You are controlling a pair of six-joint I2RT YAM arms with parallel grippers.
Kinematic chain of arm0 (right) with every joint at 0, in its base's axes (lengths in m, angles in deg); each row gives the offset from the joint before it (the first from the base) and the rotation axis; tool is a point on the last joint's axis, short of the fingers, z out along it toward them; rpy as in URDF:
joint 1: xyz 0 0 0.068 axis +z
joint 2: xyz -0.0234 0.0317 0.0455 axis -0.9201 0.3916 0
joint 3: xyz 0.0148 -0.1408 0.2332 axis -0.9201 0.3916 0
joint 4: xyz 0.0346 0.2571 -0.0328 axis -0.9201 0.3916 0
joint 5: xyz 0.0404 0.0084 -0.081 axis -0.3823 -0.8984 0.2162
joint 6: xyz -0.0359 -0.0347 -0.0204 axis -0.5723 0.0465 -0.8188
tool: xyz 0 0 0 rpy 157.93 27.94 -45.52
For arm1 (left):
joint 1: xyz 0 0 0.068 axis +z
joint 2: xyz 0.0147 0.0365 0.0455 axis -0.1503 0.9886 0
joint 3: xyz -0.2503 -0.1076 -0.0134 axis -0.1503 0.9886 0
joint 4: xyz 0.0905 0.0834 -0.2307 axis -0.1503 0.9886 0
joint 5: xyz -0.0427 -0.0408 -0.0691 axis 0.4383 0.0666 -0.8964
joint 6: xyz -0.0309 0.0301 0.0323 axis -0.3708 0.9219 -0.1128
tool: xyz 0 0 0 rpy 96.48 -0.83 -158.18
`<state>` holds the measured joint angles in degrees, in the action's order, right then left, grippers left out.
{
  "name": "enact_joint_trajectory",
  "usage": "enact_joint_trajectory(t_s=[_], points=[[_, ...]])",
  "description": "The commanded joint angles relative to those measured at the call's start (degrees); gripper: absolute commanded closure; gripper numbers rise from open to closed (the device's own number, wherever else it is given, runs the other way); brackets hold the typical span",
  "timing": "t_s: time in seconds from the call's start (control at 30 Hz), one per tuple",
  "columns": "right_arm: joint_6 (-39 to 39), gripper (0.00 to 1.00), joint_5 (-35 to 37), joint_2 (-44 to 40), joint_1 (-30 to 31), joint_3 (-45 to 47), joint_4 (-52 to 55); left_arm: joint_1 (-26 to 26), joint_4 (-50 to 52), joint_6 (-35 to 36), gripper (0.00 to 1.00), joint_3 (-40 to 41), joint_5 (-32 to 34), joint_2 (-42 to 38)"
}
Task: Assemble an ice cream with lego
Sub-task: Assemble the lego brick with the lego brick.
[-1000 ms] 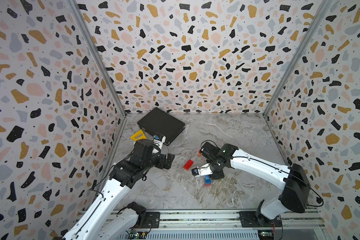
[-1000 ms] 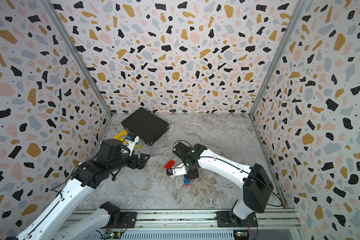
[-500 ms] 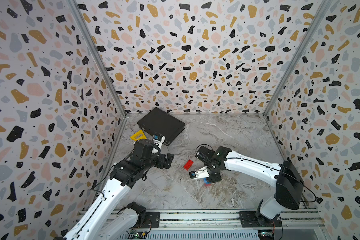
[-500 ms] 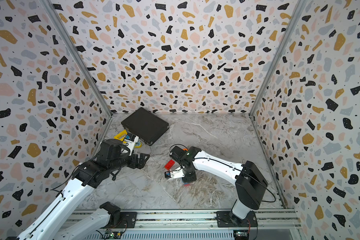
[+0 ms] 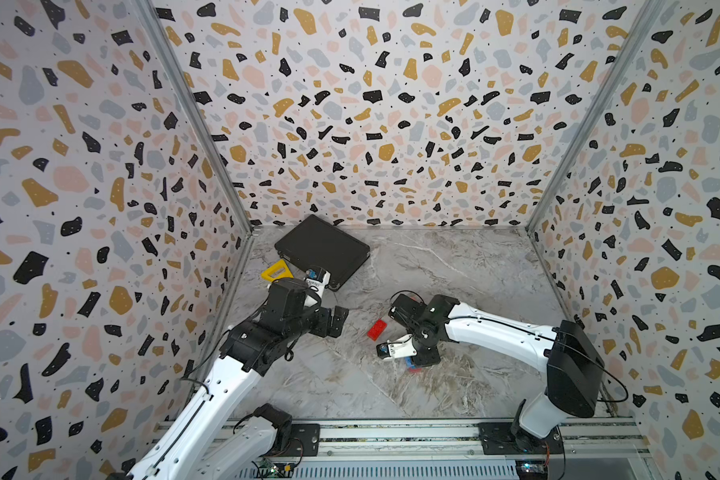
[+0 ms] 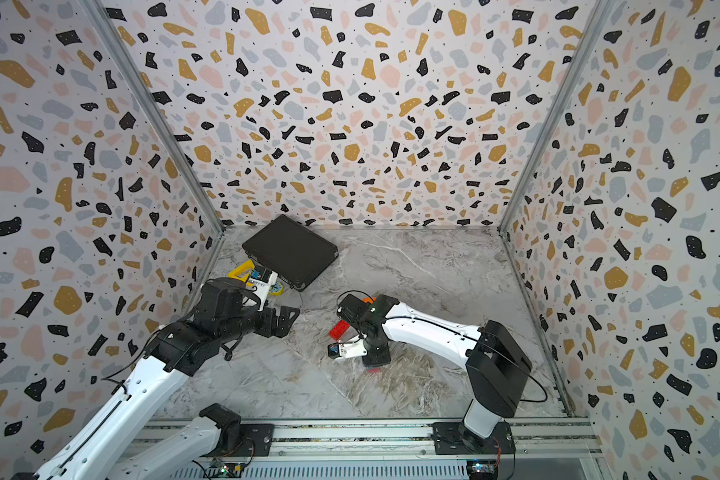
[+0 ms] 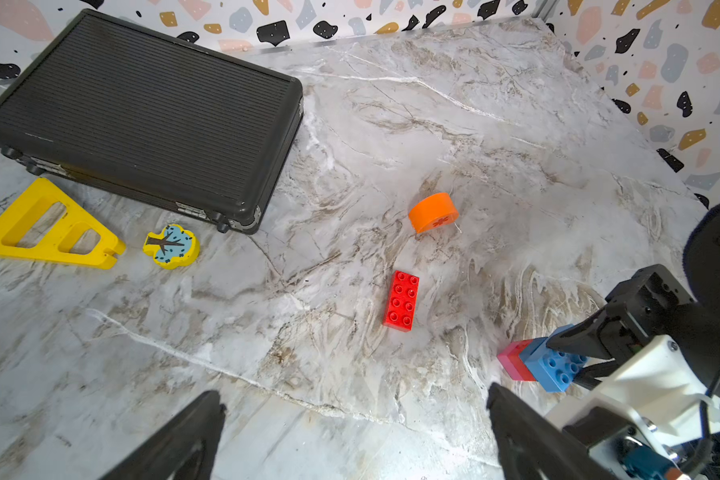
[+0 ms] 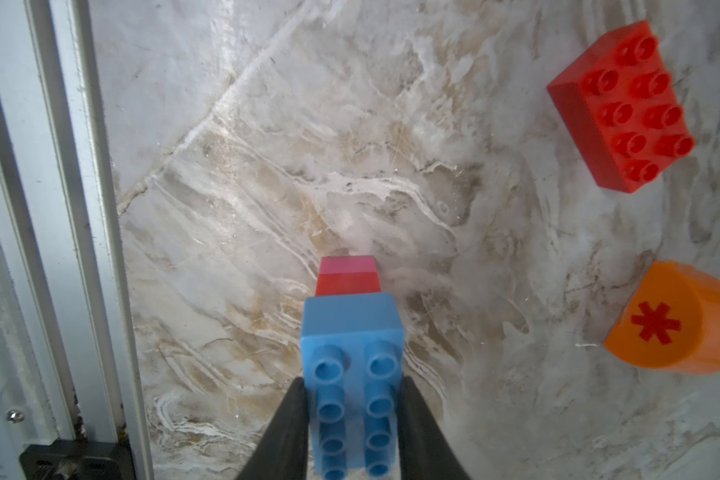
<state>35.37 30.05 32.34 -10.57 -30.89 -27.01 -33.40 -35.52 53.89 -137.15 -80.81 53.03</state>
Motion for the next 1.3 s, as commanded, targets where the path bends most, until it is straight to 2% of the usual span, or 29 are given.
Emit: enact_joint_trajectory(t_s=[0.0,0.9,1.27], points=[[0.6,0.85,0.8,0.3,0.4,0.2,0.7,0.5,-2.0,0.1,0.00,0.8,-0.9,-0.2],[5.8,0.86,2.0,0.0,0.8,5.5,-1.5,0.6,-1.8,0.2,0.00,1.1,-1.5,-0.2],[17.2,0.88,12.6,0.3,0.8,-5.4,4.5,0.6,-2.8,0.4,0.00,1.4,-1.7,-2.7]])
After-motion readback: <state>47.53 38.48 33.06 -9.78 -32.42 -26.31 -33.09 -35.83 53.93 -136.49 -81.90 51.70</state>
